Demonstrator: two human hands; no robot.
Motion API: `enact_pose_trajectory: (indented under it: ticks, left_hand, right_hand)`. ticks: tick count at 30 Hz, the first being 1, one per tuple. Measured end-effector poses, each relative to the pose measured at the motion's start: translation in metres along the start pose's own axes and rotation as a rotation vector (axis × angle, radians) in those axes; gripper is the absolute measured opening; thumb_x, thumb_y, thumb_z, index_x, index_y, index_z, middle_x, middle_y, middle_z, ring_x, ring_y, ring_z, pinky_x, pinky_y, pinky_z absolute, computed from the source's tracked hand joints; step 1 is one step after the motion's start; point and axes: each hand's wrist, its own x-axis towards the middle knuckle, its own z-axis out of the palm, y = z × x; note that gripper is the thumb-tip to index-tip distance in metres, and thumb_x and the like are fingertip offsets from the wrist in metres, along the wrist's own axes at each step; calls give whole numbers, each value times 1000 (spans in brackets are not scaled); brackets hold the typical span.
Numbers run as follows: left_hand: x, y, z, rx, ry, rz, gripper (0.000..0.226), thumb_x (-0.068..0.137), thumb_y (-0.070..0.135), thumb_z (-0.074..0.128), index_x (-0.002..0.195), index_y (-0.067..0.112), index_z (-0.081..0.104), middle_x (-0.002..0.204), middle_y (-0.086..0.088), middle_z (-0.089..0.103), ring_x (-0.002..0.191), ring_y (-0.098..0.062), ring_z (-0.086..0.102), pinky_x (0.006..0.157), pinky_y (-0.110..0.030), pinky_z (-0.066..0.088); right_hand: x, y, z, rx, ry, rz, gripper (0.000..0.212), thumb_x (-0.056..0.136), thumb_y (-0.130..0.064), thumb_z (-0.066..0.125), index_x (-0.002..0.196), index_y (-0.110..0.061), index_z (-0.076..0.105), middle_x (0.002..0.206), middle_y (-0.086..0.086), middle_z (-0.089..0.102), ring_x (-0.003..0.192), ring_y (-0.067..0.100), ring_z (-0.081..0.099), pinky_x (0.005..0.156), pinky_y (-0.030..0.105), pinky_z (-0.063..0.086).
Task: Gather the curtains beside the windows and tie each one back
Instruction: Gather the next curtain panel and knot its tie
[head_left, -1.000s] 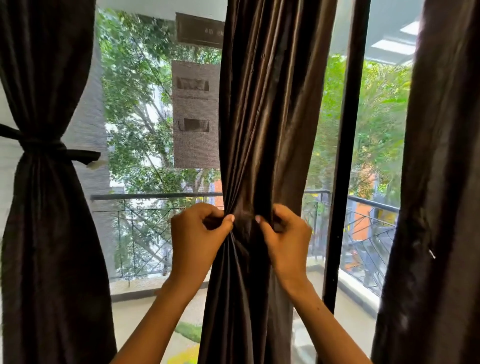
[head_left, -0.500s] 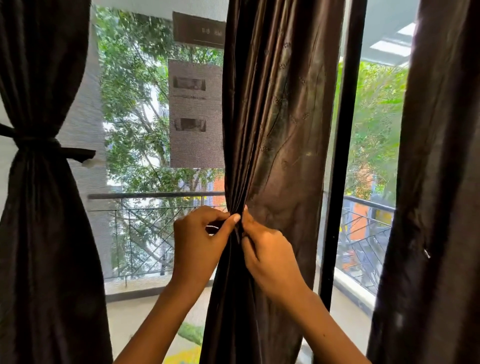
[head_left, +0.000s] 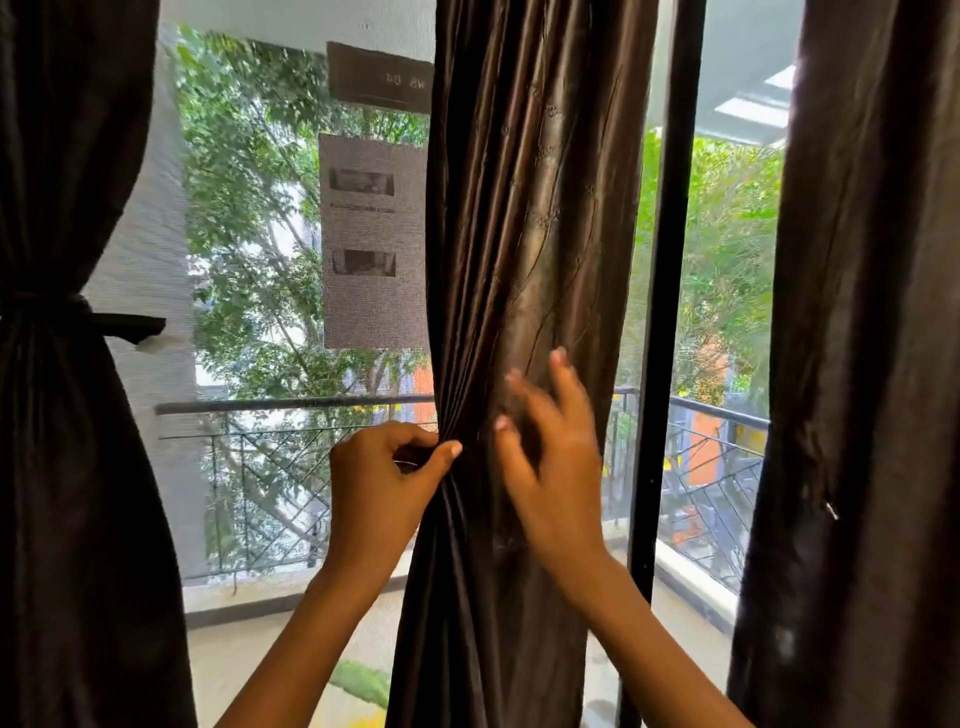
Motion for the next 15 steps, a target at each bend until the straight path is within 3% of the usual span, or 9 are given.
enact_pose_trajectory:
  ticks: [2, 4, 7, 9, 11, 15]
  left_hand:
    - [0, -2, 0, -10, -3, 5, 12, 72, 17, 81, 77, 7, 76, 68, 2, 71, 63, -3, 66, 67, -27, 56]
    - [1, -3, 1, -10, -6, 11, 12, 72, 17, 81, 76, 7, 76, 69, 3, 71, 63, -3, 66, 67, -27, 56]
    - [2, -5, 2, -11, -30, 12, 11, 72, 18, 80, 76, 8, 76, 69, 2, 72, 64, -3, 66, 67, -25, 55]
    - [2, -6, 2, -11, -38, 16, 11, 73, 17, 80, 77, 8, 76, 69, 2, 71, 64, -3, 66, 67, -22, 54]
    - [3, -8, 3, -9, -32, 22, 10, 73, 17, 80, 77, 8, 76, 69, 3, 71, 64, -3, 66, 66, -20, 54]
    - [4, -11, 6, -8, -11, 26, 10, 71, 15, 81, 75, 8, 76, 68, 2, 72, 64, -4, 67, 65, -19, 54]
  right_hand:
    - [28, 7, 1, -3, 113, 62, 70, 86, -43, 61, 144, -13, 37, 158, 12, 13, 146, 23, 13, 117, 34, 18]
    - [56, 8, 2, 63, 92, 174, 98, 78, -55, 67, 150, -11, 18, 158, 14, 11, 147, 23, 11, 118, 36, 17]
    - [79, 10, 2, 204, 8, 299, 110, 70, -51, 77, 150, -12, 13, 151, 10, 34, 138, 19, 34, 112, 32, 32]
    - [82, 12, 4, 293, -6, 316, 98, 69, -40, 82, 146, -12, 28, 132, 0, 53, 120, 11, 52, 101, 26, 42]
    - [80, 16, 8, 320, 7, 280, 75, 69, -28, 84, 133, -12, 48, 113, -10, 59, 102, 4, 58, 91, 22, 48]
    - [65, 23, 16, 269, 11, 169, 24, 71, -12, 80, 94, -10, 74, 85, -3, 72, 78, 7, 67, 69, 32, 53]
